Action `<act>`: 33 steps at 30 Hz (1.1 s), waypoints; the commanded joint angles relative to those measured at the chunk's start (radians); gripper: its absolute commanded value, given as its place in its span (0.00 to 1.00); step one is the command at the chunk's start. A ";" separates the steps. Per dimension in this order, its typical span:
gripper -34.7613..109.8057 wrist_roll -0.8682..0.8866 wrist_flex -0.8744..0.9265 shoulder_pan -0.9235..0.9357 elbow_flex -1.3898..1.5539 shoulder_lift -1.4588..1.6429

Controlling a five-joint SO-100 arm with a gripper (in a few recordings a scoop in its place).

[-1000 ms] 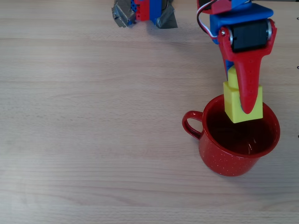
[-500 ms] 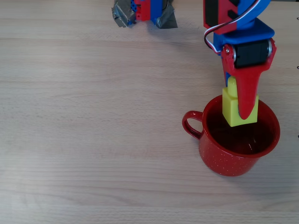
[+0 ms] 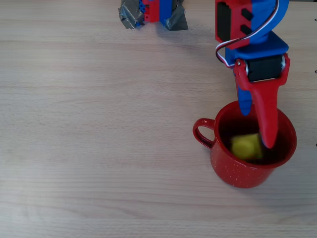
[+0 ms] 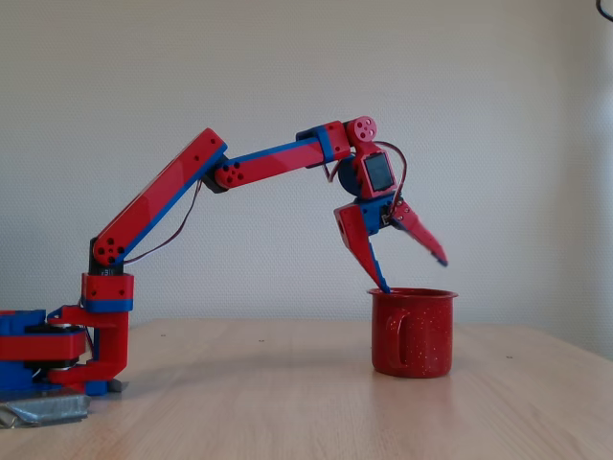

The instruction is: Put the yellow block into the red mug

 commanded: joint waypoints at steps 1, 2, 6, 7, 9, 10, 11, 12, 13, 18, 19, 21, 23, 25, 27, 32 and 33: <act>0.52 0.015 -0.014 -0.009 -0.021 0.064; 0.51 0.011 -0.015 -0.009 -0.021 0.067; 0.51 -0.002 -0.018 0.000 -0.021 0.095; 0.51 -0.006 -0.018 0.003 -0.021 0.104; 0.51 -0.015 -0.015 0.012 -0.021 0.123; 0.50 -0.021 -0.014 0.017 -0.021 0.133; 0.50 -0.028 -0.014 0.021 -0.018 0.144; 0.49 -0.037 -0.014 0.025 -0.014 0.156; 0.46 -0.051 -0.015 0.029 -0.005 0.172; 0.24 -0.060 -0.011 0.052 0.031 0.252; 0.24 -0.060 -0.012 0.058 0.041 0.273; 0.24 -0.080 -0.011 0.072 0.063 0.316; 0.24 -0.098 -0.015 0.094 0.092 0.362; 0.24 -0.118 -0.032 0.120 0.137 0.419; 0.24 -0.140 -0.057 0.152 0.195 0.480; 0.24 -0.190 -0.086 0.244 0.328 0.643; 0.24 -0.201 -0.089 0.264 0.353 0.675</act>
